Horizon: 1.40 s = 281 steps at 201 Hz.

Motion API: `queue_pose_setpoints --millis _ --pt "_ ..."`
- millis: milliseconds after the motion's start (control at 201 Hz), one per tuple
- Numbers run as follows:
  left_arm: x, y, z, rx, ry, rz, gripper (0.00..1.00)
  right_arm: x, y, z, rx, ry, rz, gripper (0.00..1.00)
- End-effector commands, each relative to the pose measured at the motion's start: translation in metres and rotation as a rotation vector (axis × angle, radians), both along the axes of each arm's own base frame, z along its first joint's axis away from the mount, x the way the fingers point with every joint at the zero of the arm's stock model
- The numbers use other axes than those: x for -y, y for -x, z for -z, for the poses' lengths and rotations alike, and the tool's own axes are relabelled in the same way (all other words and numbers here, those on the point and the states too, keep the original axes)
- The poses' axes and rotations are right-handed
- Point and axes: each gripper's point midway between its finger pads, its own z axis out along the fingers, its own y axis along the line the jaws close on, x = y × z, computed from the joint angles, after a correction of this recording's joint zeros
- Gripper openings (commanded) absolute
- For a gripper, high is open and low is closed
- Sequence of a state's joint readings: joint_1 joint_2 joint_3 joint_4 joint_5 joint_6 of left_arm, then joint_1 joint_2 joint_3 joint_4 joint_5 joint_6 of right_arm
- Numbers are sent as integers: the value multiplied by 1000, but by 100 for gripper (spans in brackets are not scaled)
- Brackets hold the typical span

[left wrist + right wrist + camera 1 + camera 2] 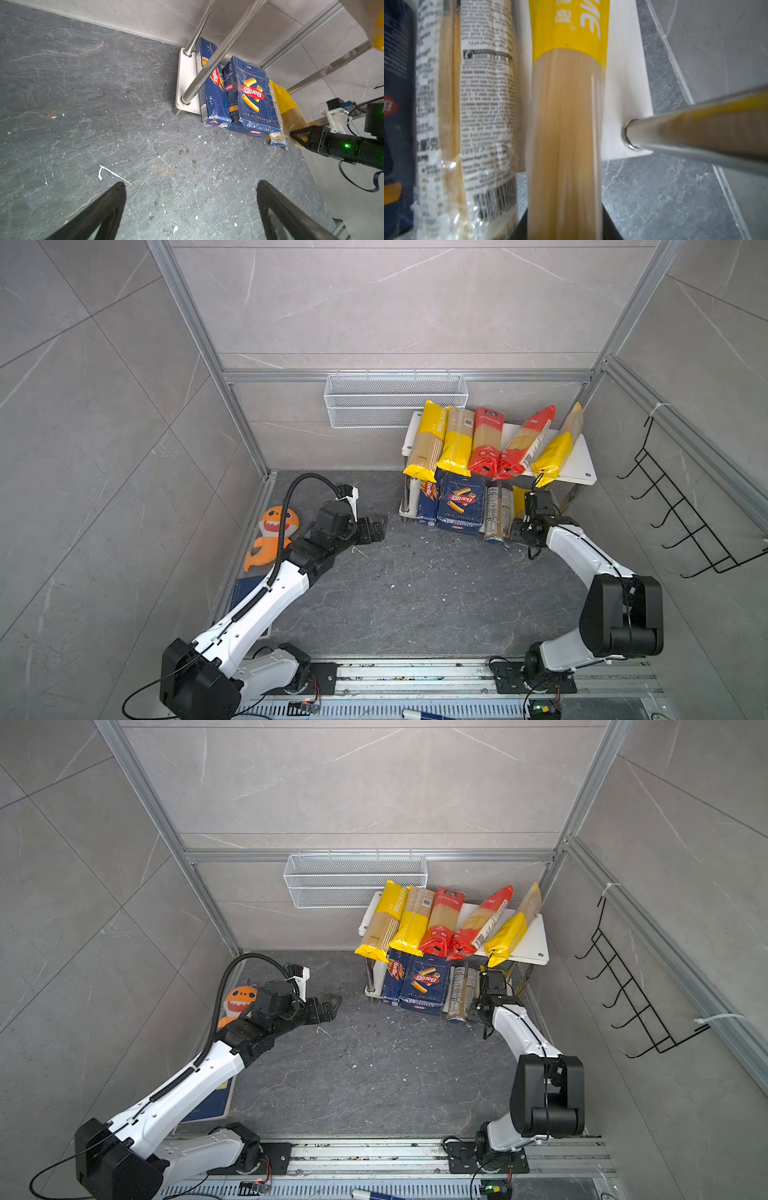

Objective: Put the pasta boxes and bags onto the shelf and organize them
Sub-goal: 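Stand the yellow bag on the lower shelf beside the clear bag with the right gripper, then open the right gripper and draw it back from the yellow bag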

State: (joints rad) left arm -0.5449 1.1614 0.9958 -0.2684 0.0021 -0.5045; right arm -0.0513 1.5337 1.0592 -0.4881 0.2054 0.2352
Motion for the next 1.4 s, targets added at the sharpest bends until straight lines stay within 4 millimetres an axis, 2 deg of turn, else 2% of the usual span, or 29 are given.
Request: queue_pose_setpoints --millis 0,209,393,458,582,677,901,1105,1190,1269,1284,1299,1394 --pt "1 -5 -9 32 -2 0 100 11 -1 3 -10 14 42 14" --pt "1 -7 -3 23 -6 -1 100 -3 -2 -4 28 -9 -12 13" --pt "2 -9 2 16 -9 3 100 8 -5 4 -28 43 21 19" --pt "1 -10 3 17 -15 2 100 12 -4 10 -50 61 39 24" --pt "0 -9 4 16 -18 0 100 17 0 16 -84 82 61 49" --pt "-1 -8 6 8 -17 0 100 20 4 18 -100 90 80 59" --pt "-2 -3 5 4 -5 -2 100 18 12 14 -86 82 88 68" --pt "-8 3 -2 18 1 -10 100 12 20 0 -44 52 70 82" --pt "-10 6 -1 17 -2 -14 100 8 26 -4 -33 29 62 85" --pt "-13 8 -1 16 -2 -24 100 4 31 -7 -23 10 58 90" --pt "-14 9 -1 16 -2 -25 100 2 33 -8 -21 9 55 97" --pt "-15 9 0 15 -3 -27 100 2 34 -9 -19 8 55 99" --pt "-19 12 3 10 -11 -41 100 -4 42 -15 -12 -5 47 99"
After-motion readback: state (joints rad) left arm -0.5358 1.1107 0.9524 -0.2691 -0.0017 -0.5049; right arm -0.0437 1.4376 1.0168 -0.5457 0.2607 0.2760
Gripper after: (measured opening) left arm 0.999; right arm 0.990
